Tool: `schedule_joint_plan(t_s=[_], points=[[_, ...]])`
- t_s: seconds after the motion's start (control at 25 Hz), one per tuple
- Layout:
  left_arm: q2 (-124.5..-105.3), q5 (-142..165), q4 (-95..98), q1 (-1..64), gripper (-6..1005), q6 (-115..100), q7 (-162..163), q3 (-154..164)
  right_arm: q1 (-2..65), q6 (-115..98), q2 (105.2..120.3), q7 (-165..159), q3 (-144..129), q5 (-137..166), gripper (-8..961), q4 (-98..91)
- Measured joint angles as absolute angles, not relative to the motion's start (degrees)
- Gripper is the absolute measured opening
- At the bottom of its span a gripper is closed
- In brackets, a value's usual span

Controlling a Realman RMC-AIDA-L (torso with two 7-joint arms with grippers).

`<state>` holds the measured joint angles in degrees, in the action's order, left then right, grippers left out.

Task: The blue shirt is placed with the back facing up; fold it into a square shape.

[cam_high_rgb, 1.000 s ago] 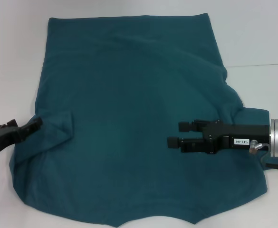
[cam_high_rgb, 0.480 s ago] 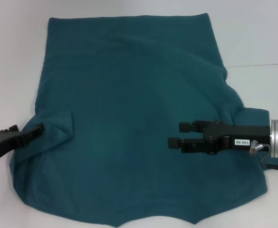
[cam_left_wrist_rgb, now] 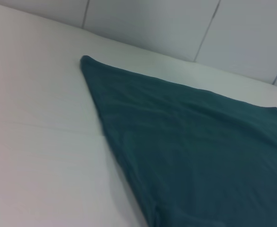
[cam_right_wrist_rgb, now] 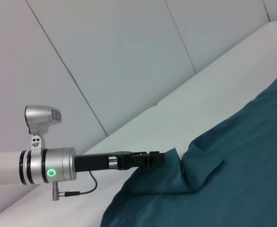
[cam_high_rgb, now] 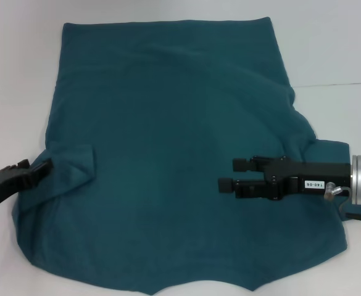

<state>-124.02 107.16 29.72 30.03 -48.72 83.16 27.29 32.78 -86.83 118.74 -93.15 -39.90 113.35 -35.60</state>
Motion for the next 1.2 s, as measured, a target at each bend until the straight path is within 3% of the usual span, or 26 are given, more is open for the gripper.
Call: schedule_joint_plan(t_s=[0.08, 0.2, 0.64, 0.84, 1.2], points=[[-124.02, 107.23, 29.74, 30.11, 691, -47.59, 83.37, 27.50, 32.85, -86.83, 118.74, -93.14, -39.90, 113.33, 905, -35.60], [-124.02, 107.43, 29.74, 30.15, 493, -47.26, 83.50, 27.67, 32.90, -86.83, 118.74, -93.13, -39.90, 113.31, 905, -35.60], [-124.02, 107.66, 29.79, 30.28, 214, -47.13, 83.56, 27.87, 32.96, -86.84, 118.73, -93.15, -39.90, 113.26, 904, -35.60], [-124.02, 107.67, 29.84, 30.31, 18, -47.31, 83.80, 27.87, 32.96, -86.84, 118.74, -93.16, -39.89, 113.11, 904, -35.60], [-123.87, 107.39, 32.86, 29.06, 1, -58.51, 89.13, 27.86, 32.94, -86.77, 118.73, -93.16, -39.31, 113.10, 904, -35.60]])
